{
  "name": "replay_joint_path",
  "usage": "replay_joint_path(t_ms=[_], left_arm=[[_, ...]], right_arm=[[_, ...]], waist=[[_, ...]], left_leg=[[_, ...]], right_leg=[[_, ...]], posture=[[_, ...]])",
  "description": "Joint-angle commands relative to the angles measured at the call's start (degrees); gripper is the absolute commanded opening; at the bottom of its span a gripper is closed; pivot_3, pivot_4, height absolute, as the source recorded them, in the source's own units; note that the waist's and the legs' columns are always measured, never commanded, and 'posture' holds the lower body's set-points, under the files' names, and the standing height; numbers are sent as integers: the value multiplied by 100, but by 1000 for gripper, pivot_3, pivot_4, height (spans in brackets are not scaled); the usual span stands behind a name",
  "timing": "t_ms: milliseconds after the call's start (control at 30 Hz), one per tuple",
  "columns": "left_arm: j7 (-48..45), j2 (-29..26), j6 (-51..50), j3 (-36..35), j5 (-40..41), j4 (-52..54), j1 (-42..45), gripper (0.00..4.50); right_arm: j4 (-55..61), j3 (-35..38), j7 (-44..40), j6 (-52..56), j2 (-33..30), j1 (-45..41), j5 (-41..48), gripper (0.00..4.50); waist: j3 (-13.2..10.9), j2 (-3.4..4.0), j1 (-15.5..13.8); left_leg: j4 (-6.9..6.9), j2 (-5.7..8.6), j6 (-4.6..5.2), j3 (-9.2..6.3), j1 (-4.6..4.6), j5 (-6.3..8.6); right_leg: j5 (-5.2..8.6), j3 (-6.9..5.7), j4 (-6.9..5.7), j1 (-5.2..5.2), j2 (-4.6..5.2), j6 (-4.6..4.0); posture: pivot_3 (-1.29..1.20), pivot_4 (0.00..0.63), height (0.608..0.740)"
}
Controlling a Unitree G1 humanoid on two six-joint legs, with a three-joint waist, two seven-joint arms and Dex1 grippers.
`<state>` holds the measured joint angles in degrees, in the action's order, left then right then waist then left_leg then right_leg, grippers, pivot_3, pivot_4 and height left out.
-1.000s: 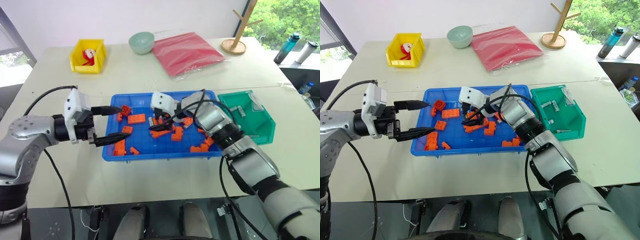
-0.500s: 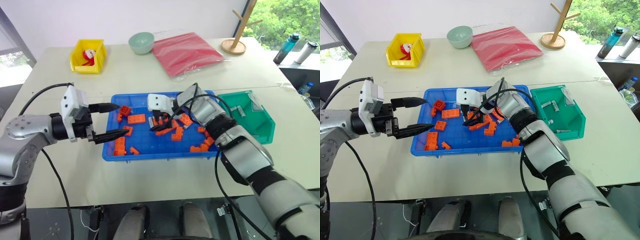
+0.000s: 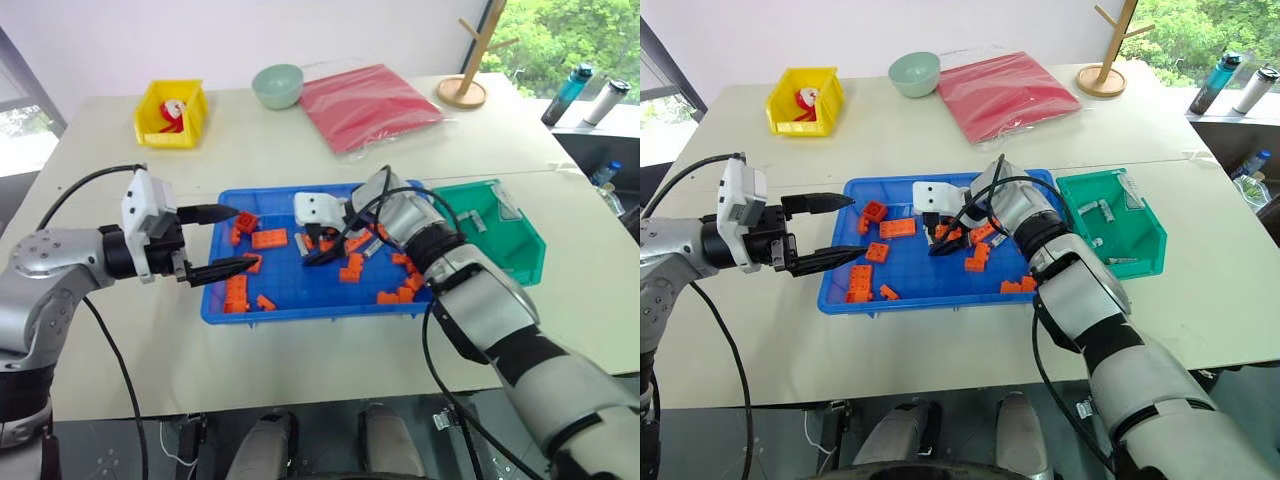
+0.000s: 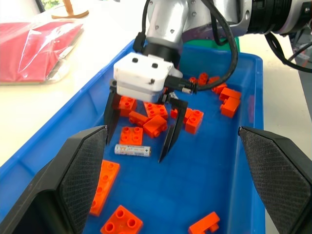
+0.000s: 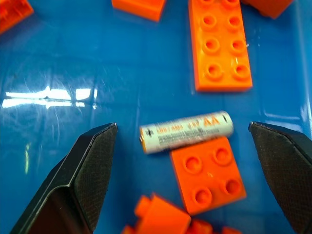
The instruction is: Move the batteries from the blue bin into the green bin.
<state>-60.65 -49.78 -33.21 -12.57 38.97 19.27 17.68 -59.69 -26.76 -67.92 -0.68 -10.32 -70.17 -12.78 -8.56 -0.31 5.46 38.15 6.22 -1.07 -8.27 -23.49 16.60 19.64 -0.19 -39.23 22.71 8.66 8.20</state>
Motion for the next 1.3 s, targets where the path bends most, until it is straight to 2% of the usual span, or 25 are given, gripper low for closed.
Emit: replay_joint_path(t_ms=[33, 133, 167, 233, 400, 700, 967, 1100, 1200, 1300], left_arm=[[35, -59, 98, -128, 13, 128, 59, 4500], [39, -63, 101, -136, 10, 117, 60, 4500], [39, -65, 100, -142, 12, 109, 61, 4500], [36, -71, 102, -151, 12, 91, 67, 4500], [24, -69, 118, -120, -6, 45, 115, 4500], [-54, -39, 174, -32, -55, -106, 230, 4500], [-339, -381, 508, -316, -411, -712, -109, 4500], [-399, -488, 573, -475, -410, -853, -239, 4500], [-409, -513, 560, -494, -375, -820, -252, 4500], [-406, -513, 561, -487, -373, -797, -247, 4500]], right_arm=[[-274, 67, 106, 13, 48, -74, -118, 4444], [-378, 130, 89, -39, 37, -84, -142, 4444], [-399, 147, 71, -59, 29, -84, -146, 4213], [-417, 181, 22, -76, 18, -80, -139, 3560], [-339, 359, -84, 60, 64, -65, 3, 1112], [757, 607, -378, 631, -146, 287, 245, 1112], [1875, 647, 228, 1460, 47, 609, 260, 1112], [2034, 666, 674, 1857, 216, 678, 250, 1112], [2146, 662, 923, 2119, 330, 745, 282, 1923], [2363, 646, 1134, 2384, 434, 827, 300, 3429]], waist=[[0, 0, 18], [0, 1, 22], [0, 1, 23], [0, 1, 23], [0, 1, 25], [0, 1, 28], [0, 1, 63], [0, 1, 56], [0, 1, 25], [0, 1, 21]], left_leg=[[0, 0, 0, 0, 0, 0], [0, 0, 0, 0, 2, 0], [0, 0, 0, 0, 2, 0], [0, 0, 0, 0, 2, 0], [0, 0, 0, 0, 2, 0], [3, 1, 0, 1, 3, 0], [1, -1, -1, 4, 2, 0], [0, -2, -1, 4, 2, -1], [-1, 1, -1, 2, 2, -1], [-1, 1, -1, 1, 2, -1]], right_leg=[[0, 0, 0, 0, 0, 0], [0, 0, 0, 0, 0, 0], [0, 0, 0, 0, 0, 0], [0, 0, 0, 0, 0, 0], [0, 0, 0, 0, 0, 0], [0, 0, -1, 4, 2, 0], [0, 1, -3, 11, 2, 0], [0, 1, -8, 16, 2, 0], [0, 1, -8, 10, 4, 0], [0, 1, -9, 9, 4, 0]], posture=[[0, 150, 717], [0, 150, 717], [0, 150, 717], [0, 150, 717], [0, 150, 717], [0, 150, 717], [0, 150, 717], [0, 150, 717], [0, 150, 717], [0, 150, 717]])
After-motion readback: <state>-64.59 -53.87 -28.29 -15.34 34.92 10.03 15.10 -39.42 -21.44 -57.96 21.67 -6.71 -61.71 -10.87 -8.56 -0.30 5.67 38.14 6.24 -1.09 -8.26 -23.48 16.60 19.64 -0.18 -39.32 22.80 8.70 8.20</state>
